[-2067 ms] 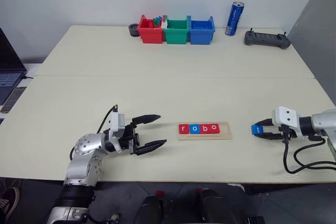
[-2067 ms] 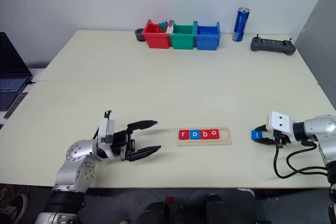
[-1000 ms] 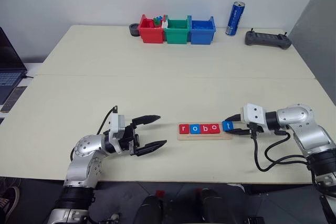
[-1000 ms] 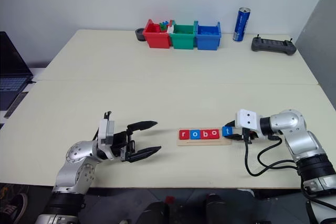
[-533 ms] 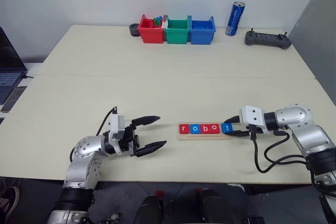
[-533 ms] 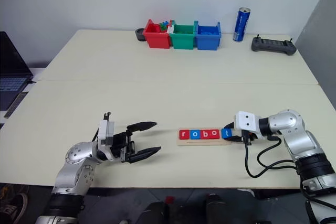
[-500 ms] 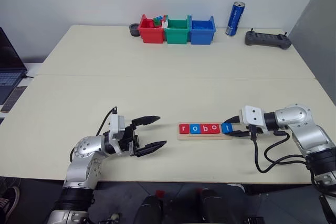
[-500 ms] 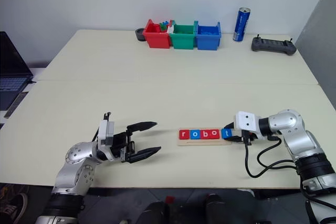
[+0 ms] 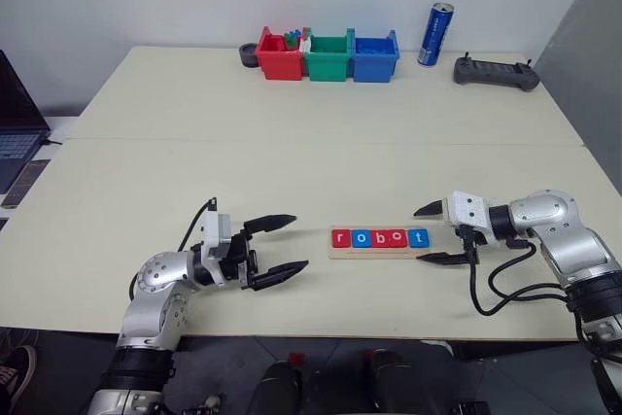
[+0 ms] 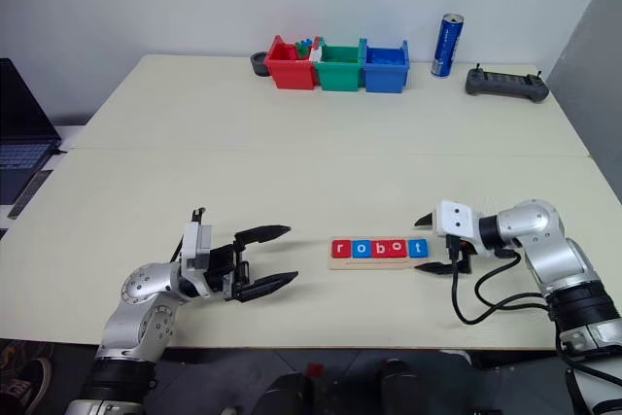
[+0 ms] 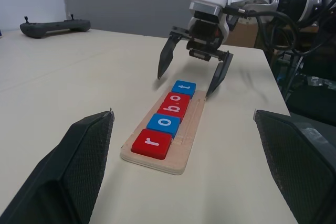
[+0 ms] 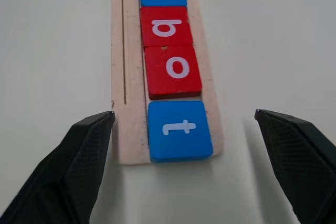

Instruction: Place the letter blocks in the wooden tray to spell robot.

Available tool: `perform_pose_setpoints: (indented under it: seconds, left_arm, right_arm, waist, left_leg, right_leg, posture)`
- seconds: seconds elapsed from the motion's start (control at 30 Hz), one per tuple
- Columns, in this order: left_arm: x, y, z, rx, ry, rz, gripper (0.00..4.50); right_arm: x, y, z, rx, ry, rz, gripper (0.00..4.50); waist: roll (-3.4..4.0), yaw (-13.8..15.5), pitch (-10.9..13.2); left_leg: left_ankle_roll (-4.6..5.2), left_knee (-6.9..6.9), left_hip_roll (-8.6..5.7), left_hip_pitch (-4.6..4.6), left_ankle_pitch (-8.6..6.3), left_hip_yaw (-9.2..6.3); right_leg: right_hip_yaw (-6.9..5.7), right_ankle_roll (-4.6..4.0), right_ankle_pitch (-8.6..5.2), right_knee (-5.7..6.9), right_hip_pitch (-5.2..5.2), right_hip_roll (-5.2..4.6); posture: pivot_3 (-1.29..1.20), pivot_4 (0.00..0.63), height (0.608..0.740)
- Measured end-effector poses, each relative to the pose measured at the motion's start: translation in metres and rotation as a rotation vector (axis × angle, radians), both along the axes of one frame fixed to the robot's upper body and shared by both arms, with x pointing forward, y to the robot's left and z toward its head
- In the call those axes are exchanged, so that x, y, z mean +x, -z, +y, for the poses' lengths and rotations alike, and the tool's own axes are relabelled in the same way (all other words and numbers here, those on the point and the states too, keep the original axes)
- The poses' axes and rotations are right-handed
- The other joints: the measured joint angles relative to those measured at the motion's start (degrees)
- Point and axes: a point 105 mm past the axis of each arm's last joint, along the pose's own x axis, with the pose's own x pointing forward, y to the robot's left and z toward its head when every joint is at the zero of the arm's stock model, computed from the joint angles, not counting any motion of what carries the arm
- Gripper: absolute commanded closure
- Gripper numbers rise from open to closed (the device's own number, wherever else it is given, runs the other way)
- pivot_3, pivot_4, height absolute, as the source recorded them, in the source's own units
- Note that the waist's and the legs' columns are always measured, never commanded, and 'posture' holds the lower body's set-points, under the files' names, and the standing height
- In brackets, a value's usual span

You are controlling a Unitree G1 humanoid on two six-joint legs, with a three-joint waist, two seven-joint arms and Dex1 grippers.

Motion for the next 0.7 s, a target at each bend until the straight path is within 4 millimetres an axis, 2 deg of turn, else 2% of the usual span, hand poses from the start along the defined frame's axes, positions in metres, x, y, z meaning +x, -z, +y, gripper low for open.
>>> perform_pose_setpoints:
  seconds: [0.07, 0.17, 0.47, 0.5, 0.7]
  left_arm:
    - [0.000, 0.000, 0.000, 0.000, 0.001, -0.001, 0.00]
    - [0.000, -0.001, 0.000, 0.001, 0.002, -0.003, 0.00]
    - [0.002, -0.004, -0.001, 0.002, 0.007, -0.016, 0.00]
    - [0.003, -0.004, -0.002, 0.002, 0.007, -0.018, 0.00]
    - [0.003, -0.005, -0.002, 0.003, 0.008, -0.019, 0.00]
  right_arm:
    - [0.001, -0.006, -0.012, -0.011, 0.036, -0.020, 0.21]
    - [-0.002, -0.004, -0.024, -0.014, 0.077, -0.008, 0.90]
    - [-0.006, 0.004, -0.031, -0.008, 0.113, 0.002, 4.00]
    - [-0.006, 0.004, -0.030, -0.006, 0.115, -0.004, 4.47]
    - [-0.008, 0.006, -0.025, -0.001, 0.100, -0.009, 4.47]
  waist:
    - [0.00, 0.03, 0.00]
    - [0.00, 0.05, 0.00]
    - [0.00, -0.08, 0.00]
    - [0.00, -0.07, 0.00]
    - [0.00, -0.07, 0.00]
  left_leg:
    - [0.00, 0.00, 0.00, 0.00, 0.00, 0.00]
    - [0.00, 0.00, 0.01, 0.00, 0.00, 0.00]
    - [0.00, 0.00, 0.01, 0.01, 0.00, 0.02]
    - [0.00, 0.00, 0.01, 0.01, 0.00, 0.01]
    - [0.00, 0.00, 0.01, 0.01, 0.00, 0.02]
  right_leg:
    - [-0.01, 0.00, 0.00, -0.01, 0.00, 0.00]
    - [-0.01, 0.00, 0.00, 0.00, 0.00, 0.01]
    - [0.01, 0.00, 0.00, 0.02, 0.00, 0.01]
    - [0.00, 0.00, 0.00, 0.02, 0.00, 0.01]
    - [0.01, 0.00, 0.00, 0.02, 0.00, 0.01]
  posture:
    - [0.00, 0.150, 0.740]
    - [0.00, 0.150, 0.740]
    - [0.00, 0.150, 0.740]
    - [0.00, 0.150, 0.740]
    - [0.00, 0.150, 0.740]
